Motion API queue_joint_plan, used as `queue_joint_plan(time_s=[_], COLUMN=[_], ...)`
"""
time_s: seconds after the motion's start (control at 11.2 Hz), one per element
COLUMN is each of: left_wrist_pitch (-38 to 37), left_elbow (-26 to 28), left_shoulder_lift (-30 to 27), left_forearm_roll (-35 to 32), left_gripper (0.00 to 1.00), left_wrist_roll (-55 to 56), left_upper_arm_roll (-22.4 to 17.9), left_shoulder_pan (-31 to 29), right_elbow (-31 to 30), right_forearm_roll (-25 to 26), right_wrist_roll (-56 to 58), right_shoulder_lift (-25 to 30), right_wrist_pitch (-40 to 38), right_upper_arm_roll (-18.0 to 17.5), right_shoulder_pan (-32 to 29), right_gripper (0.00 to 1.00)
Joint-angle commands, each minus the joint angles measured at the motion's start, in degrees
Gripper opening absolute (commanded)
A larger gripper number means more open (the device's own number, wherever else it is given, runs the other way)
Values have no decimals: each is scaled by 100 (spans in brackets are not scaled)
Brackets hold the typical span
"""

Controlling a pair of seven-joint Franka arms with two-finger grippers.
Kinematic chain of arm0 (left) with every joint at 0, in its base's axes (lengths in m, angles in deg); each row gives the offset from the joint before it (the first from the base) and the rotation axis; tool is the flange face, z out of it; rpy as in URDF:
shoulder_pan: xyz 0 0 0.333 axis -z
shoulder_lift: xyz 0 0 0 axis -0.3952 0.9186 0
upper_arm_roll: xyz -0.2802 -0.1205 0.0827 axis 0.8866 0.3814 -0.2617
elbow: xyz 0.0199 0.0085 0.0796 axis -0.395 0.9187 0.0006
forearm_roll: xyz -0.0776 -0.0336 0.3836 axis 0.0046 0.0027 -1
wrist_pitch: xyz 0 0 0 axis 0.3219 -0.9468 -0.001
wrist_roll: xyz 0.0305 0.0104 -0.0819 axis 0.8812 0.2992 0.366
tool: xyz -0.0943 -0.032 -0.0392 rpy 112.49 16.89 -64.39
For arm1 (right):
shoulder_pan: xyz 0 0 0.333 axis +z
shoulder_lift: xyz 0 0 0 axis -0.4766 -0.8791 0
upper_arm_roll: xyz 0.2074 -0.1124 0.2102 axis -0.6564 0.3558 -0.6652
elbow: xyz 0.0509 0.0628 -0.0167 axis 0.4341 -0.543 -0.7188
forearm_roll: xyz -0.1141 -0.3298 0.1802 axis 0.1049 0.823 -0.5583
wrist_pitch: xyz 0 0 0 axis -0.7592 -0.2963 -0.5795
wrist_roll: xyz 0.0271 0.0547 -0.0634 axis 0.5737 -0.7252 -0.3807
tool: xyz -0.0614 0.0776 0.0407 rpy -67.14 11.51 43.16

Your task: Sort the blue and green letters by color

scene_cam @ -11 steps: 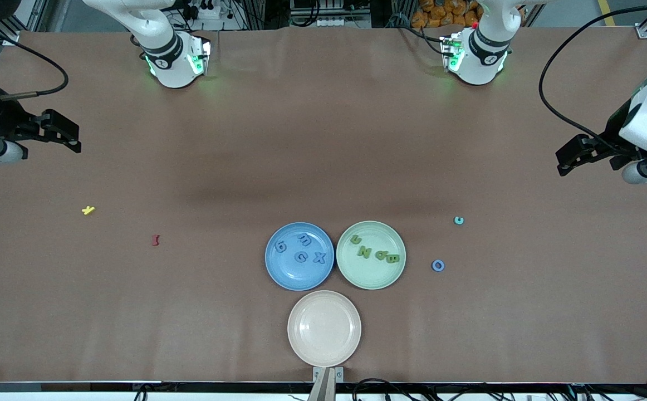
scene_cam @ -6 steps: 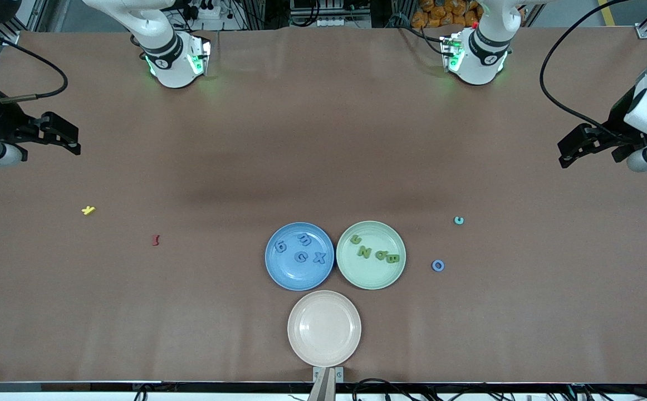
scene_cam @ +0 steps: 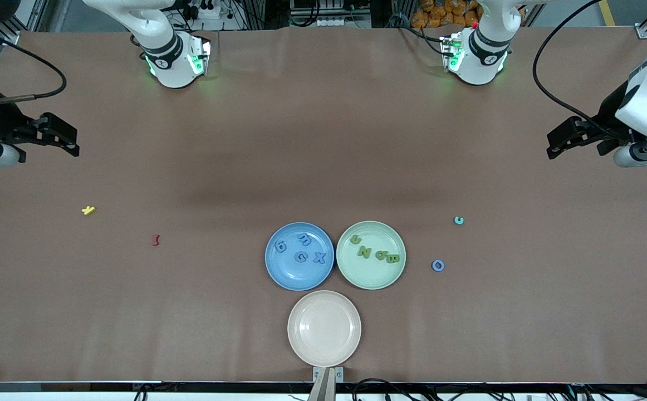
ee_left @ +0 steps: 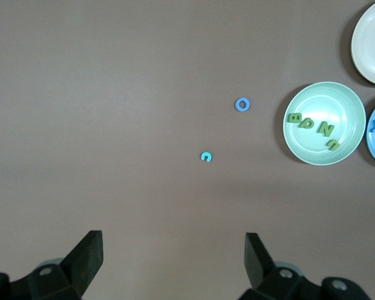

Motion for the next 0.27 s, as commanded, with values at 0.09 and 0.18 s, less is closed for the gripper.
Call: queue_joint_plan(time_s=[0.09, 0.18], left_wrist_pitch=[-87, -87], left_elbow=[100, 100], left_shoulder_lift=[-132, -141], left_forearm_roll=[202, 194], left_gripper=[100, 100], left_wrist_roll=[-157, -157], left_upper_arm_roll=[-125, -135], left_shoulder_pan=[-40, -31], right_elbow=[108, 116], right_forearm_roll=[-38, -38], right_wrist_roll=[-53, -53], right_shoulder_lift=[-27, -27], right_wrist_pitch=[-75, -49], right_upper_arm_roll=[24, 15], right_shoulder_pan=[0, 0], right_gripper=[100, 100])
